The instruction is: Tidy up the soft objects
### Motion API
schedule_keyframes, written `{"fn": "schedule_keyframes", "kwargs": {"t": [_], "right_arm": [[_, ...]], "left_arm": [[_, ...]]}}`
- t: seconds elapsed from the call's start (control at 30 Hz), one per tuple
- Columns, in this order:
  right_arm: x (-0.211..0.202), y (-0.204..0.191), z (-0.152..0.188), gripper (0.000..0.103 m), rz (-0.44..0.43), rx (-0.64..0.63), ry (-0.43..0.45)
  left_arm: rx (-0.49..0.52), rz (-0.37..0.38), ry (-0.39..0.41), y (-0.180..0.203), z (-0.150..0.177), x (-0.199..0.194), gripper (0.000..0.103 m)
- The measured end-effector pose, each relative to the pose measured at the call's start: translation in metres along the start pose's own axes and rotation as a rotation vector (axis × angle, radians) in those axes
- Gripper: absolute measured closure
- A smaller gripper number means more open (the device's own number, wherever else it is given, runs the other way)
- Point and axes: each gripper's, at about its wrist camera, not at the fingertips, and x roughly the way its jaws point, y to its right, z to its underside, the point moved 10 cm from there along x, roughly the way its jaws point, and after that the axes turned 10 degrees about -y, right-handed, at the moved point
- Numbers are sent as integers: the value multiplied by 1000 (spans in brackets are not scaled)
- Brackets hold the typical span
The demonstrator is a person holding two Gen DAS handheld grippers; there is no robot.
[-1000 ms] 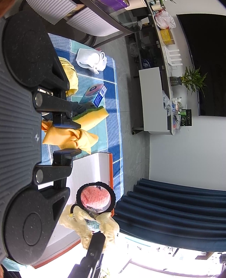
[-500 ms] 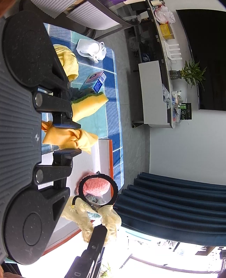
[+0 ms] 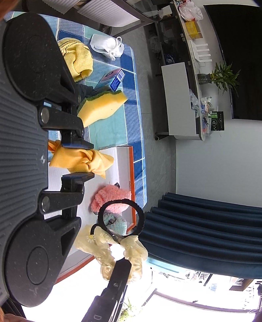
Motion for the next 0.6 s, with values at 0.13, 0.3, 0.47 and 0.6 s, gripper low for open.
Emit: {"fn": "schedule_keyframes", "kwargs": {"t": [0.13,0.3,0.47,0.6], "right_arm": [[-1,6,1,90,11,11,-1],[-1,15,4,90,24,19,-4],[-2,25,7,90,41,35,-6],[-3,32,10,90,53,44,-6]], "left_arm": [[3,5,-3,5,0,2,78],[7,11,-8,12,-1,5,78],[6,21,-14,18,-2,9,78],[13,27,-20,25,-1,12,78]]}}
